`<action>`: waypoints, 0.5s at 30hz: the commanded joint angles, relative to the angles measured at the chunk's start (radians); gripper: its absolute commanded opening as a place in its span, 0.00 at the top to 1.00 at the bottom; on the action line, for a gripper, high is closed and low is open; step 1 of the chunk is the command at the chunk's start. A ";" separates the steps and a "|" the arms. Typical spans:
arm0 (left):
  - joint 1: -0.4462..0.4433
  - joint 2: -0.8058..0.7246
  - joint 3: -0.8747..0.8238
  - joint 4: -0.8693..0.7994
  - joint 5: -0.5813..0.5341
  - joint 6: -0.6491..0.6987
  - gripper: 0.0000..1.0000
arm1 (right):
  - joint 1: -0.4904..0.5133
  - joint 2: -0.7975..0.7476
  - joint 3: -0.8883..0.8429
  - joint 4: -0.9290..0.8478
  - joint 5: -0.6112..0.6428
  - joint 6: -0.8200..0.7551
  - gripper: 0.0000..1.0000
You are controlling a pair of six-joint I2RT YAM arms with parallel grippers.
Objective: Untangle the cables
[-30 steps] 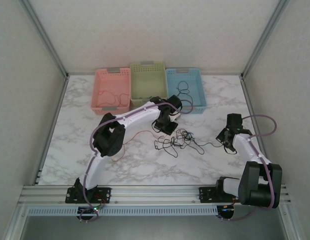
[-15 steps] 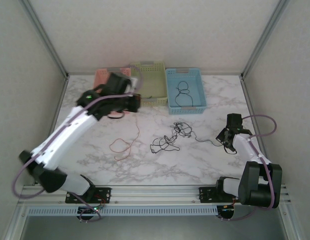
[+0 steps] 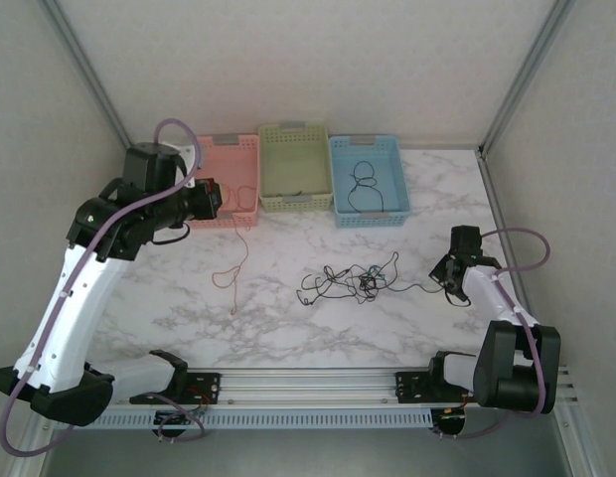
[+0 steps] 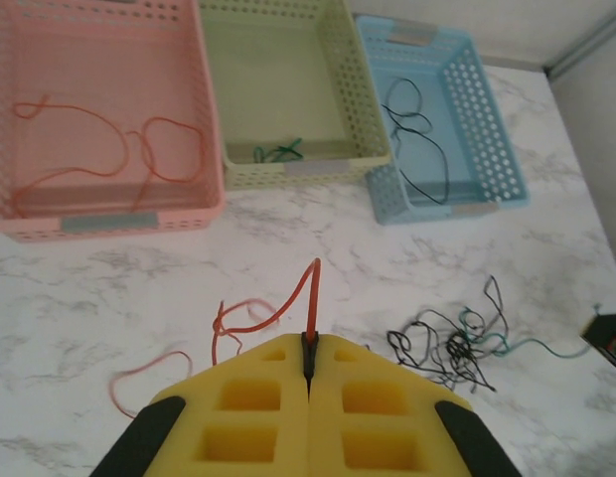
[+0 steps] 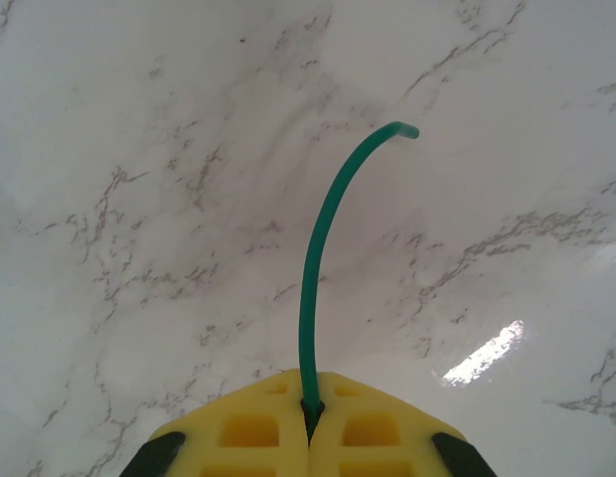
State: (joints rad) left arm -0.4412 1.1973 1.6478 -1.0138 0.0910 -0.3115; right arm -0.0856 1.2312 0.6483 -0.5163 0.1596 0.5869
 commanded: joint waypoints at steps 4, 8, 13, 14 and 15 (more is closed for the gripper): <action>-0.003 0.019 0.018 -0.063 -0.018 0.005 1.00 | -0.005 -0.008 -0.010 -0.004 -0.004 -0.010 1.00; -0.004 -0.049 -0.227 -0.006 -0.084 -0.084 1.00 | -0.006 -0.007 -0.010 -0.002 -0.010 -0.011 1.00; -0.051 -0.112 -0.565 0.107 -0.107 -0.251 1.00 | -0.005 -0.001 -0.009 0.001 -0.021 -0.012 1.00; -0.073 -0.124 -0.624 0.139 -0.126 -0.286 1.00 | -0.006 0.001 -0.009 0.002 -0.025 -0.012 1.00; -0.086 -0.133 -0.672 0.164 -0.152 -0.316 1.00 | -0.006 0.003 -0.009 0.003 -0.028 -0.011 1.00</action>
State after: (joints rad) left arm -0.4919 1.1080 1.0729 -0.9287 0.0078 -0.4915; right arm -0.0856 1.2312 0.6483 -0.5156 0.1505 0.5869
